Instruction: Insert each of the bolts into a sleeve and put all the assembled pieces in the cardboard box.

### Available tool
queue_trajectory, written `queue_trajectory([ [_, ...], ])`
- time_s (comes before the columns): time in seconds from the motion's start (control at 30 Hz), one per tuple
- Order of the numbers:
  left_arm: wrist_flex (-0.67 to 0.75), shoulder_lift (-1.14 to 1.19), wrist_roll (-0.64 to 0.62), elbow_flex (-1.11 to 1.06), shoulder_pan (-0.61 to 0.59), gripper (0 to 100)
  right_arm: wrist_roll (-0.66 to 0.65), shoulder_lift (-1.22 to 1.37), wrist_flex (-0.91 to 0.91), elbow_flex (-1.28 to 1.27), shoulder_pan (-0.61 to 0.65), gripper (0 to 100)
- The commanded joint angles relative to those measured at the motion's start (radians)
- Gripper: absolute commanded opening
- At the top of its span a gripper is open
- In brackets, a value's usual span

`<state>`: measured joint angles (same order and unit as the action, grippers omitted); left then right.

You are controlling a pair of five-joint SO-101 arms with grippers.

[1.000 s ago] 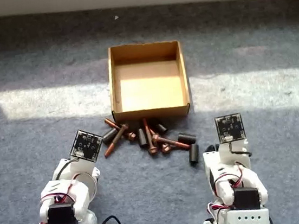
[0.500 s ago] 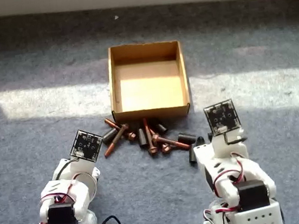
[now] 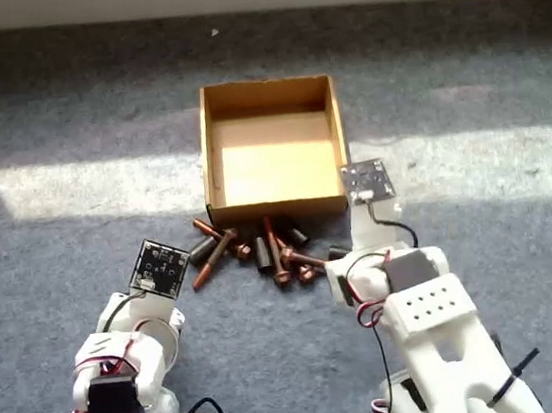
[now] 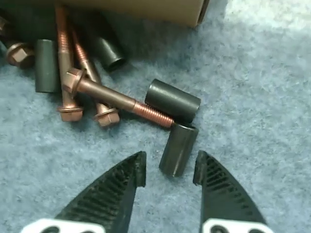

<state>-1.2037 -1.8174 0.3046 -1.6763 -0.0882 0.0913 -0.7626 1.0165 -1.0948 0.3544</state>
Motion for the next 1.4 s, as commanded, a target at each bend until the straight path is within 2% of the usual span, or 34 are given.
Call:
queue_trajectory([
  [0.0, 0.026, -0.012, -0.006, -0.019, 0.012, 1, 0.014, 0.081, -0.077, 0.042, 0.008, 16.7],
  [0.23, 0.025, -0.012, -0.006, -0.019, 0.012, 1, 0.014, 0.248, -0.188, 0.045, -0.053, 16.6],
  [0.5, 0.023, -0.012, -0.006, -0.019, 0.012, 1, 0.014, 0.374, -0.194, 0.050, -0.077, 16.3],
  [0.7, 0.021, -0.012, -0.006, -0.019, 0.012, 1, 0.008, 0.420, -0.196, 0.050, -0.077, 0.0],
  [0.8, 0.021, -0.012, -0.006, -0.019, 0.012, 1, 0.008, 0.410, -0.189, 0.050, -0.077, 0.6],
  [0.93, 0.021, -0.012, -0.006, -0.019, 0.012, 1, 0.006, 0.295, -0.134, 0.044, -0.079, 0.5],
  [1.1, 0.020, -0.012, -0.006, -0.008, -0.001, 1, 0.006, 0.019, -0.147, -0.054, -0.097, 0.5],
  [1.27, 0.018, -0.012, -0.006, 0.074, -0.130, 1, 0.006, -0.262, -0.177, -0.191, -0.131, 0.5],
  [1.37, 0.017, -0.012, -0.006, 0.119, -0.160, 8, 0.008, -0.398, -0.177, -0.245, -0.133, 0.5],
])
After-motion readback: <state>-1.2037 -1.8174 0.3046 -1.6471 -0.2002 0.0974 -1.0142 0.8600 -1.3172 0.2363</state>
